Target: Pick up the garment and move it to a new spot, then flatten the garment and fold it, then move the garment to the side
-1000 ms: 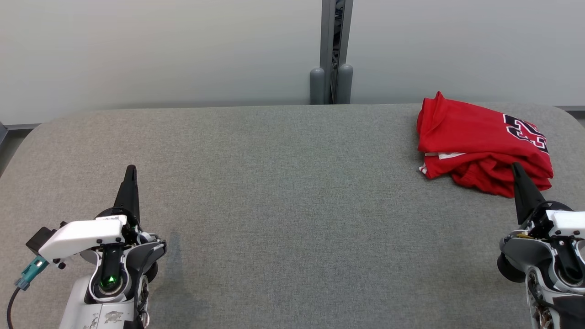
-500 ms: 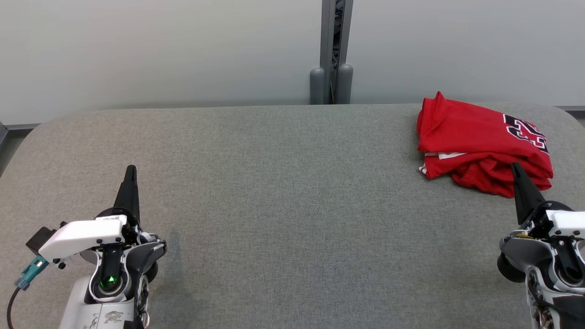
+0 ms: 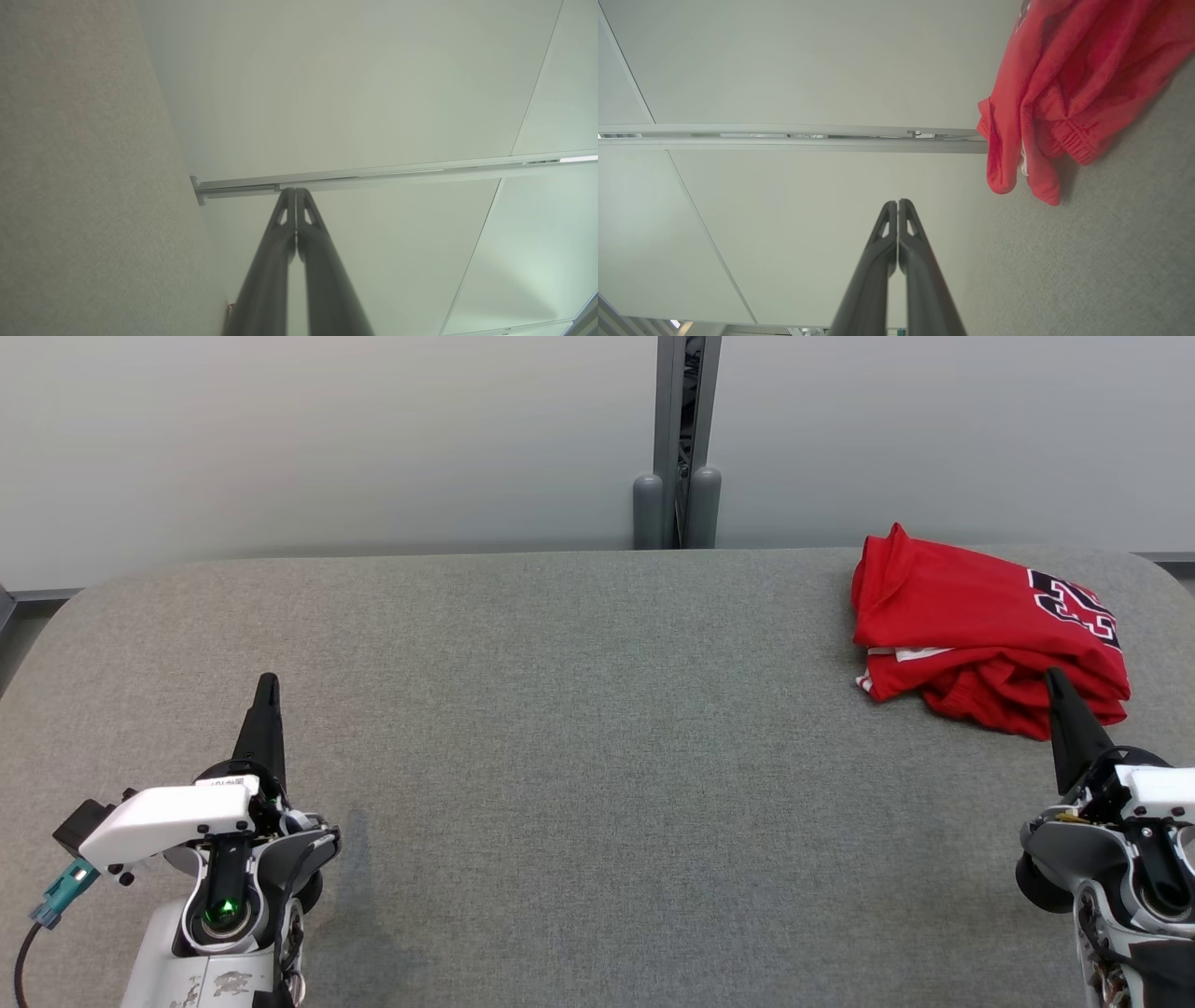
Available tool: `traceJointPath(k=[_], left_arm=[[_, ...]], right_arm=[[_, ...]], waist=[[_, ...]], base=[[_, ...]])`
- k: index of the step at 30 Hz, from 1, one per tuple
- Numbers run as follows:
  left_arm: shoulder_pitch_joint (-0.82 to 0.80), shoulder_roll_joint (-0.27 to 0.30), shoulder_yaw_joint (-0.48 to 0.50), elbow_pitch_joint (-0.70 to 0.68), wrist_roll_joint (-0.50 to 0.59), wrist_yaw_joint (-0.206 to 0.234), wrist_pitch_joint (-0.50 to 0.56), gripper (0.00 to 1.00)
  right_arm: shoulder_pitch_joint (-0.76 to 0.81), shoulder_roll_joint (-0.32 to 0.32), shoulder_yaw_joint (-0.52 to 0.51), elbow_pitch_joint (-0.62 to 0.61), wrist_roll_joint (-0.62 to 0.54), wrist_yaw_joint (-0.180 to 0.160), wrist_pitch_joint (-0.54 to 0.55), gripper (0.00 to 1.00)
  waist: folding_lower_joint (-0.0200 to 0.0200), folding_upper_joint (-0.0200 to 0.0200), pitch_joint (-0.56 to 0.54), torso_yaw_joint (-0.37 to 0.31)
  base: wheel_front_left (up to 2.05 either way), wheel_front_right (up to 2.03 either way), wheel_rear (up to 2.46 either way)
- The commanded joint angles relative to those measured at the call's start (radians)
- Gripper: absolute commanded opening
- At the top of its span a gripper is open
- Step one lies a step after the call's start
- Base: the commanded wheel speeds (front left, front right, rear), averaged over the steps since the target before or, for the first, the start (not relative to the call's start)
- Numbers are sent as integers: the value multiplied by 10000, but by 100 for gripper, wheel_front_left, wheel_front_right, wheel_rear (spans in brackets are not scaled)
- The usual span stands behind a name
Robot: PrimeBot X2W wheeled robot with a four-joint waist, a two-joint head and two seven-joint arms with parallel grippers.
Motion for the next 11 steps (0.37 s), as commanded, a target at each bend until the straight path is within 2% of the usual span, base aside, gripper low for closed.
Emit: traceJointPath(k=[1,11], left_arm=[[-136,59,3,-3,-14,-38,9,0],[-135,59,4,-3,-12,-38,9,0]], right_arm=[[-57,-47,3,2,54,4,70,0],[-57,-48,3,1,54,4,70,0]], waist=[[0,-1,0,0],[0,-1,0,0]], base=[[0,0,0],[0,0,0]])
